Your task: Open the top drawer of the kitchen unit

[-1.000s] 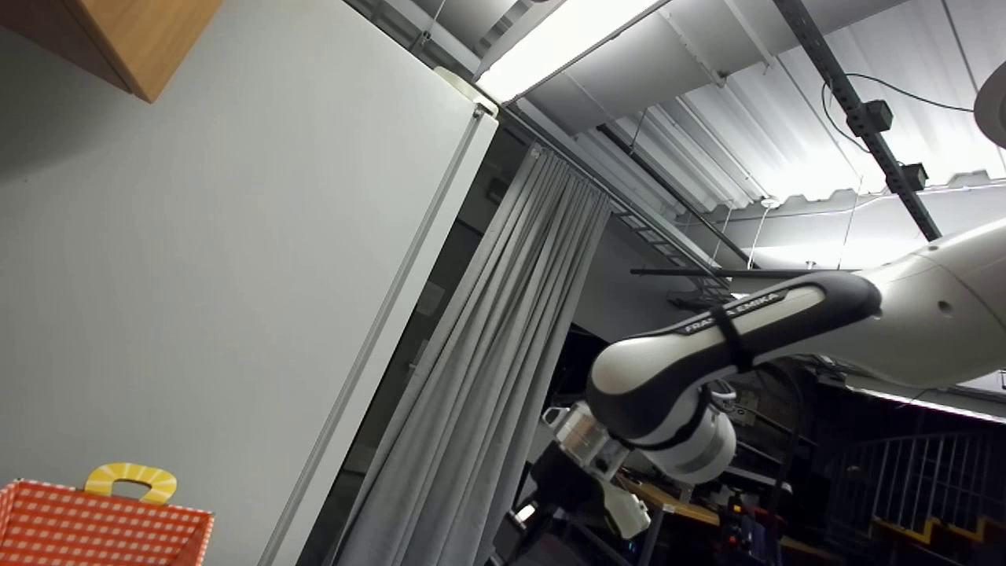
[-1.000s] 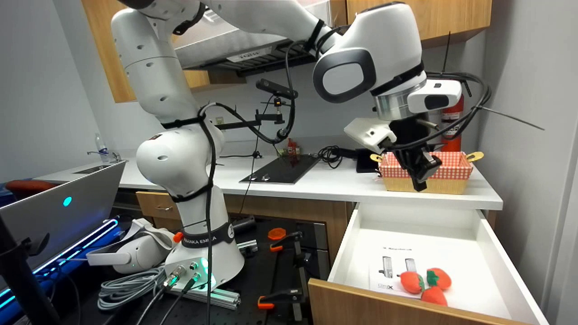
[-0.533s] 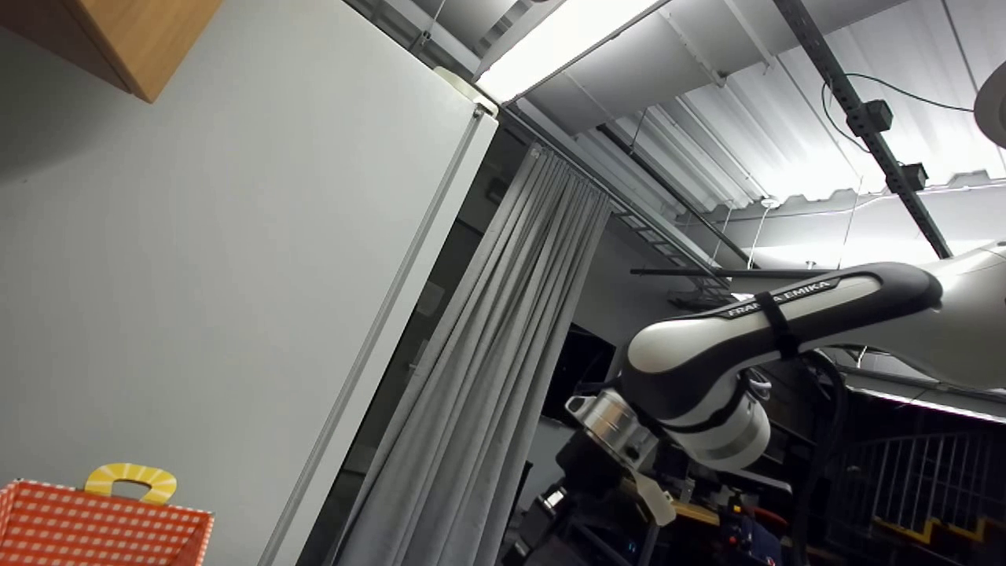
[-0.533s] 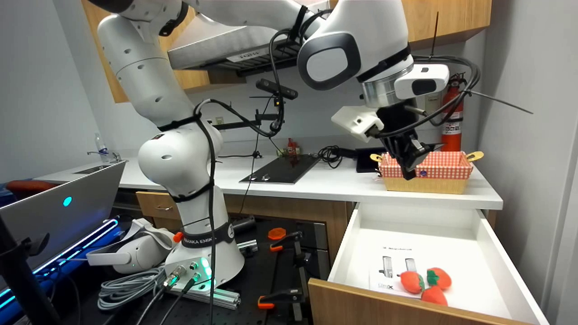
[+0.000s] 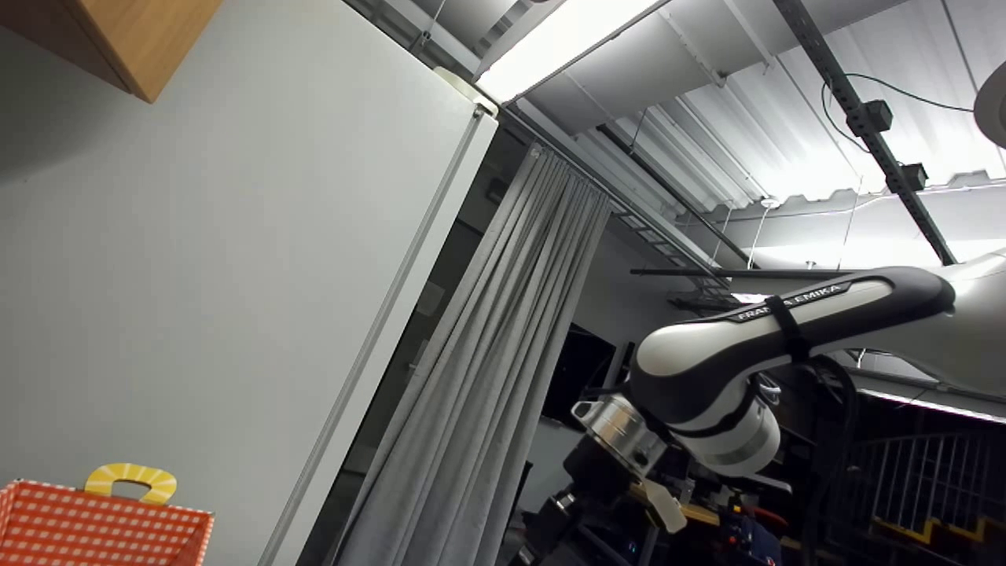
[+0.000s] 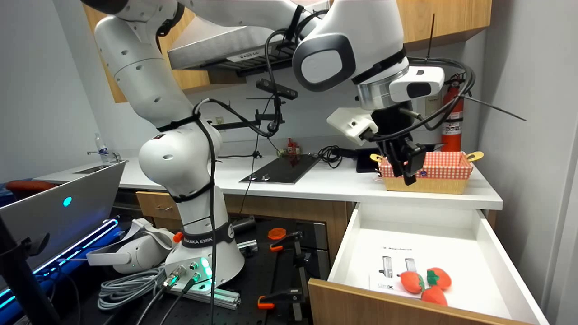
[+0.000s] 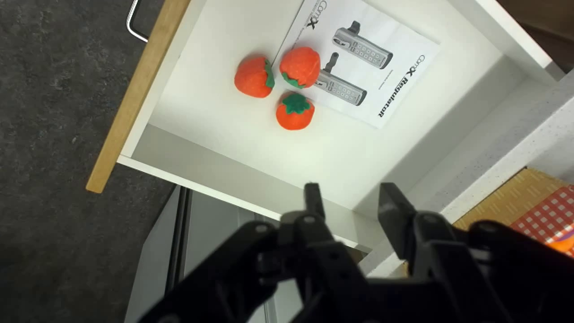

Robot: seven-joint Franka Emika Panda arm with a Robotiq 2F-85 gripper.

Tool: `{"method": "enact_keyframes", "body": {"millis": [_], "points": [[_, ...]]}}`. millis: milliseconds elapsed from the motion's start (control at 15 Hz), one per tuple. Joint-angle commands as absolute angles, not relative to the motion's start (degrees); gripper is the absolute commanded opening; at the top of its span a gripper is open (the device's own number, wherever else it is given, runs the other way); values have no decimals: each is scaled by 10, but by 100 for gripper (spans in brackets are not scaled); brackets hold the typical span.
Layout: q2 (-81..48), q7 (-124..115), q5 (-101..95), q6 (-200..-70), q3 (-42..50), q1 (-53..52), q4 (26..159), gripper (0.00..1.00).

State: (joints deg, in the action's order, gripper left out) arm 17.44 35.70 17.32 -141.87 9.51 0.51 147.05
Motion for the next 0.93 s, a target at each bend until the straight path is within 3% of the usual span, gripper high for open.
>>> {"method": "enact_keyframes", "body": {"millis": [0,267,867], "points": [[198,372,172,-1403,109,-7,1485,72],[200,376,174,-1401,110,-9,1488,99],[206,384,169,-1402,110,-10,1492,100]]}}
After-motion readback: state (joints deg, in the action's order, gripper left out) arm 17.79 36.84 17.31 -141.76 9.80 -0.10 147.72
